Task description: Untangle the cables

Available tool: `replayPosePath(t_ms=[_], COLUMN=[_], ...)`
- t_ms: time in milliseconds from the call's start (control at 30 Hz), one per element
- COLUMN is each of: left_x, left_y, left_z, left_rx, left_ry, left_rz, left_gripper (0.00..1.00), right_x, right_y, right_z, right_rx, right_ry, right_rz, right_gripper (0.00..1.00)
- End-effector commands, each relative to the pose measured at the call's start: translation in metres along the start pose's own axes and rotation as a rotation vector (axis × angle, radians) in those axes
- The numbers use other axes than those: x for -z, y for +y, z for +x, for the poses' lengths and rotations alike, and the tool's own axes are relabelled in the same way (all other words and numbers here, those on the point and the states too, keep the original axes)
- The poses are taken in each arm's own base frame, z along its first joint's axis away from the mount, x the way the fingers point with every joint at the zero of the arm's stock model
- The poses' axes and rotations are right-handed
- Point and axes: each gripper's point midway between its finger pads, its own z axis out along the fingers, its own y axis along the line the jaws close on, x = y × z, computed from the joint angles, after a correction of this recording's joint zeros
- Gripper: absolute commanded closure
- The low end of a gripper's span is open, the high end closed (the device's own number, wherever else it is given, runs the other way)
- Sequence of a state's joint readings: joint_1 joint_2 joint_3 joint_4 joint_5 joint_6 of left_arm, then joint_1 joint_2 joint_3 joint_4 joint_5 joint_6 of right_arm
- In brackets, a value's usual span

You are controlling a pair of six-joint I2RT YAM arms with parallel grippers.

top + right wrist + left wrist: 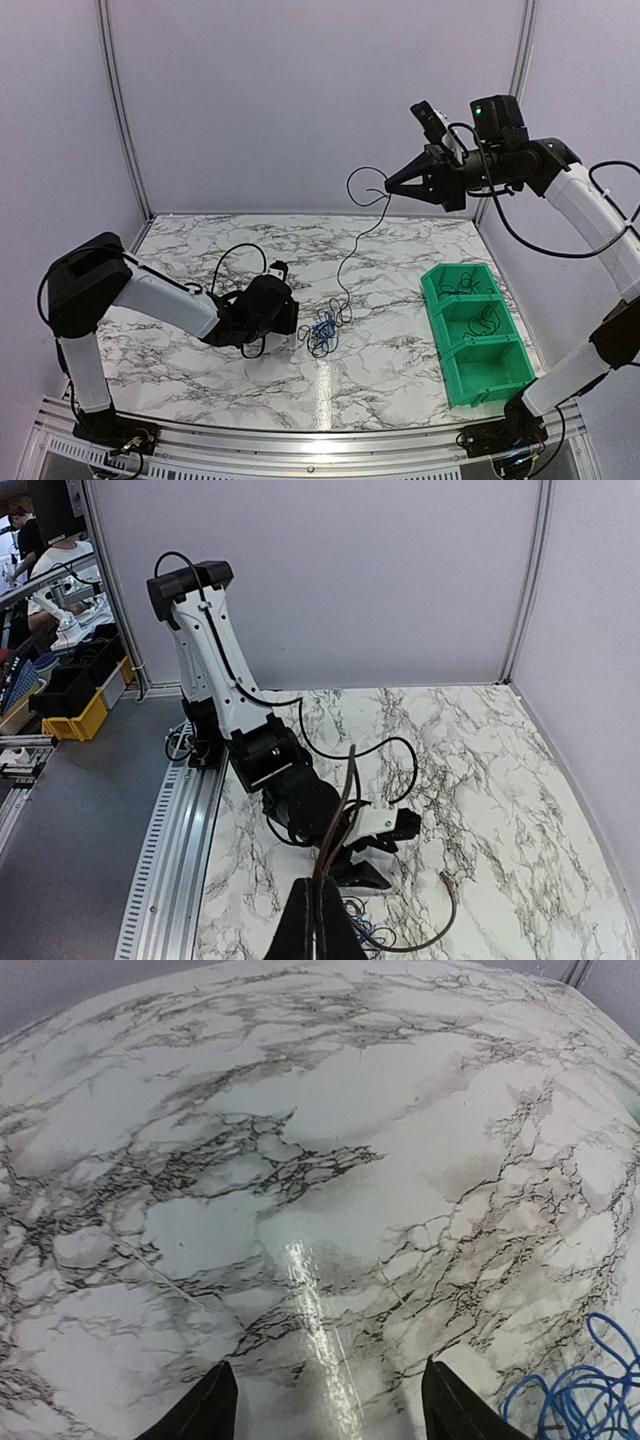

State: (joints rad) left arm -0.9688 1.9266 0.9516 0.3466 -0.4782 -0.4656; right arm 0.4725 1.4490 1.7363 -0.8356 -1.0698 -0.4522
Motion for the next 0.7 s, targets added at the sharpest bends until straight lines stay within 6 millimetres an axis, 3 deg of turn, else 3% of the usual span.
replayPosePath(t_ms=[0,200,267,433,667], left_x=[0.042,0.116,0.127,0.127,0.099], left_y=[0.004,-0.059,-0.076,-0.113,-0.150], left_z=[-0.036,-0.047,-0.044,-0.036,-0.033], left_rx=[-0.092,-0.278,-0.312,-0.351,-0.374], left_ry=[-0.125,-0.321,-0.334,-0.305,-0.278], left_rz=[0.007,0.301,0.367,0.504,0.544], left_gripper=[0.34,0.36,0.35,0.34,0.39], right_x=[-0.009,-0.017,-0.019,-0.022,-0.023], right_y=[-0.022,-0.036,-0.040,-0.046,-0.048], right_z=[0.019,0.035,0.037,0.041,0.043], right_rx=[-0.053,-0.081,-0.092,-0.111,-0.117], right_ry=[0.024,0.052,0.057,0.068,0.076], right_rz=[0.044,0.067,0.066,0.066,0.069], right_gripper=[1.00,1.00,1.00,1.00,1.00])
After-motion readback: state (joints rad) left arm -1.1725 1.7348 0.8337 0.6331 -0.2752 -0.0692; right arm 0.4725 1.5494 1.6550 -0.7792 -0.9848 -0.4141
